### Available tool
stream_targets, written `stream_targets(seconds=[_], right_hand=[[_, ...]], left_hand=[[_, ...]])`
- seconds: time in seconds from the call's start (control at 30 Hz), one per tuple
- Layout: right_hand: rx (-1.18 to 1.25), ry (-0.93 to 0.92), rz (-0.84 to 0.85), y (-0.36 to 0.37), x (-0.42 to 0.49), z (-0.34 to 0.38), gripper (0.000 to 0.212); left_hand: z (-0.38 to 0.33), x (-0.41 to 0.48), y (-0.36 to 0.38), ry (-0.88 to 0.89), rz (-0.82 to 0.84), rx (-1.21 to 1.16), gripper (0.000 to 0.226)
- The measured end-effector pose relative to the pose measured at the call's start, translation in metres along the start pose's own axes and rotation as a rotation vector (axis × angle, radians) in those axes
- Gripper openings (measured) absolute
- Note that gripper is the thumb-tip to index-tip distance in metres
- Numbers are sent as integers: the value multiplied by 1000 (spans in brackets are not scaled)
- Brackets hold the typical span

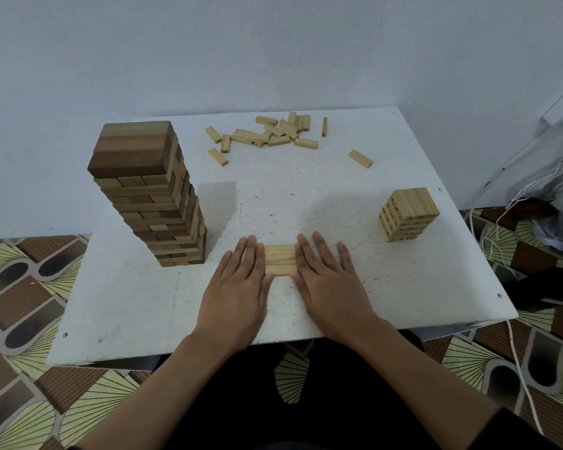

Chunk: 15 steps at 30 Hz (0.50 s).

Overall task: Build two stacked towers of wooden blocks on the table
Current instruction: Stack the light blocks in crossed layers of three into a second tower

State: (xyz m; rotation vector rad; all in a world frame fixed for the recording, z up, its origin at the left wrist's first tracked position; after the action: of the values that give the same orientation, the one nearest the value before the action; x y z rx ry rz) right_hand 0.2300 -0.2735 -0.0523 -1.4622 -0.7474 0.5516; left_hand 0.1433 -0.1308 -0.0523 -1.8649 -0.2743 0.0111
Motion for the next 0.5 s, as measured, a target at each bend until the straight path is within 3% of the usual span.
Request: stream_targets(seconds=[0.5], right_hand=[[9,-14,62,-3,0,-2,63]], left_hand=[[-1,0,-1,-17,-10,-3,66]])
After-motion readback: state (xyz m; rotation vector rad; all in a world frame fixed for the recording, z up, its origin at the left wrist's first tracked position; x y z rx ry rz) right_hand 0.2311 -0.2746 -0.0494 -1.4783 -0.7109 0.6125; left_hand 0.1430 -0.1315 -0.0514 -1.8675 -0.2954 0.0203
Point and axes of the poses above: each hand's wrist, its own x-axis towards the middle knuckle, its own y-axis out of the palm, z = x × y, the point moved 4 cm from there along x, towards the middle knuckle, and after that the axes turned 9 degrees about -x, right-handed, at the moved point
